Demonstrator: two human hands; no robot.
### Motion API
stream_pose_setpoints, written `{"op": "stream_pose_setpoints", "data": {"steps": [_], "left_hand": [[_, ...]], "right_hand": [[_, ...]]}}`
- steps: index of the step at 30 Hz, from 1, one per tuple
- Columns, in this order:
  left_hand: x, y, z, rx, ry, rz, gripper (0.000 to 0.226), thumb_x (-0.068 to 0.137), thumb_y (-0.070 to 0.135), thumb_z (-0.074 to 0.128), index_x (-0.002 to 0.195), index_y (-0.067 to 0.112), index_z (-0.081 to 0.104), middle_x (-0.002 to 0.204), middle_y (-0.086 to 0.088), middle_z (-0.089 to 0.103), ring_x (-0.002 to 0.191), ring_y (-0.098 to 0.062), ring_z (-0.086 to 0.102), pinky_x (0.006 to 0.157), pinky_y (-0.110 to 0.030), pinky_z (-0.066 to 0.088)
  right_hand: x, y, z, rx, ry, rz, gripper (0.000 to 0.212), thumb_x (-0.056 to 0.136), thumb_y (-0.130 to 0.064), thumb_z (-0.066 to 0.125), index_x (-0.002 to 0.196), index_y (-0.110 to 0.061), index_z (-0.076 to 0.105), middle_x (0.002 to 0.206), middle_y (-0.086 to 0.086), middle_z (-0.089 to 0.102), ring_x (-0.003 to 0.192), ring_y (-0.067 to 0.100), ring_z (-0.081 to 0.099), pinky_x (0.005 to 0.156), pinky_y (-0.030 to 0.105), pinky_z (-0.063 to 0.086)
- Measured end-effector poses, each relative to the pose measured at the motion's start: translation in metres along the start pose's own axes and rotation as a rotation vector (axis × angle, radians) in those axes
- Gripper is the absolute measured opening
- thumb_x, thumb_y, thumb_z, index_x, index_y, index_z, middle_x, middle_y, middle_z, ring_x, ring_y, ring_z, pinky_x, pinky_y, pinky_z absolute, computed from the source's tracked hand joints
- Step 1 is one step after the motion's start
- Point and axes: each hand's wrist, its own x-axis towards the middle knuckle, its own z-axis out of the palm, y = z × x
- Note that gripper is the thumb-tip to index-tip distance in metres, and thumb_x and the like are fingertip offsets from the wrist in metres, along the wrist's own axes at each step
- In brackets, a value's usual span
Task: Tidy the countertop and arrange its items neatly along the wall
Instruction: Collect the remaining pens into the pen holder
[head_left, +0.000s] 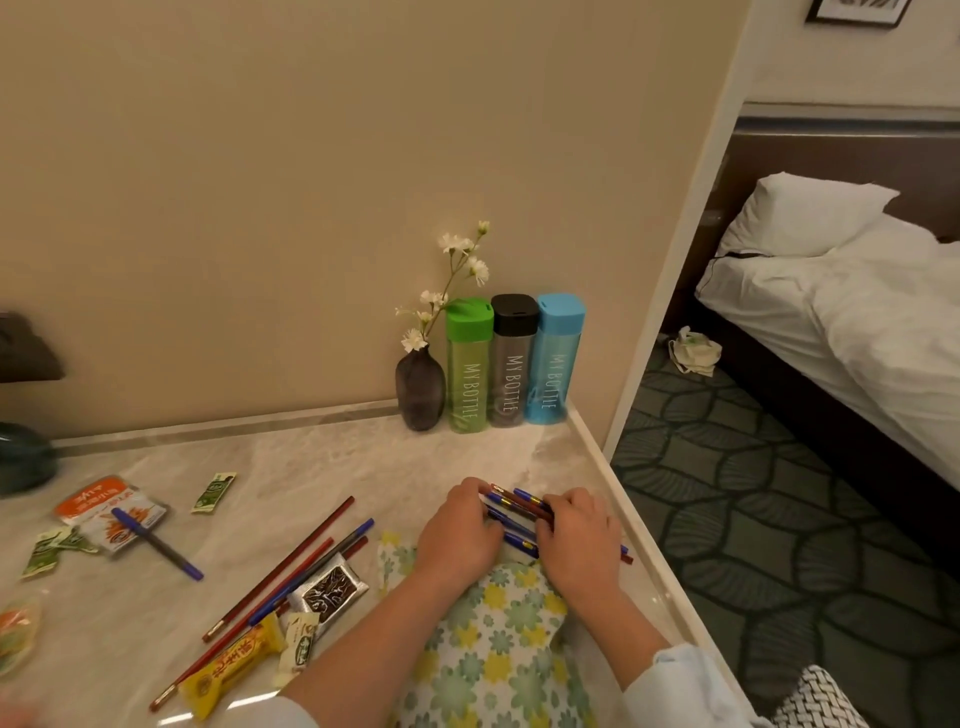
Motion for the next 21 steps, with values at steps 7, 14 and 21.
{"op": "stream_pose_setpoints", "data": {"steps": [7,14,21], "left_hand": [[0.005,0.000,0.001,0.031,-0.004,0.009,0.041,0.086,0.024,0.057,0.125,0.027,0.044,0.103,0.005,0.059,0.094,-0.015,0.061,0.077,-0.032,0.048],[0.008,-0.004,0.002,-0.012,0.005,0.003,0.046,0.090,0.023,0.056,0.133,0.027,0.041,0.099,0.012,0.058,0.094,-0.013,0.061,0.081,-0.032,0.050],[0.014,0.000,-0.002,-0.198,0.032,-0.015,0.035,0.099,0.036,0.046,0.132,0.023,0.048,0.107,0.010,0.061,0.095,-0.014,0.063,0.086,-0.034,0.052]], "right_hand": [[0.011,0.001,0.002,0.019,-0.014,0.007,0.027,0.093,-0.035,0.054,0.118,-0.025,0.058,0.117,-0.002,0.054,0.112,0.019,0.048,0.095,0.033,0.041],[0.016,-0.004,-0.002,-0.022,-0.096,-0.066,0.023,0.097,-0.029,0.048,0.116,-0.020,0.056,0.114,0.003,0.061,0.105,0.021,0.053,0.086,0.033,0.045],[0.028,-0.022,-0.023,0.133,-0.076,-0.068,0.025,0.101,-0.028,0.038,0.115,-0.017,0.056,0.109,0.004,0.058,0.090,0.022,0.061,0.072,0.035,0.049]]}}
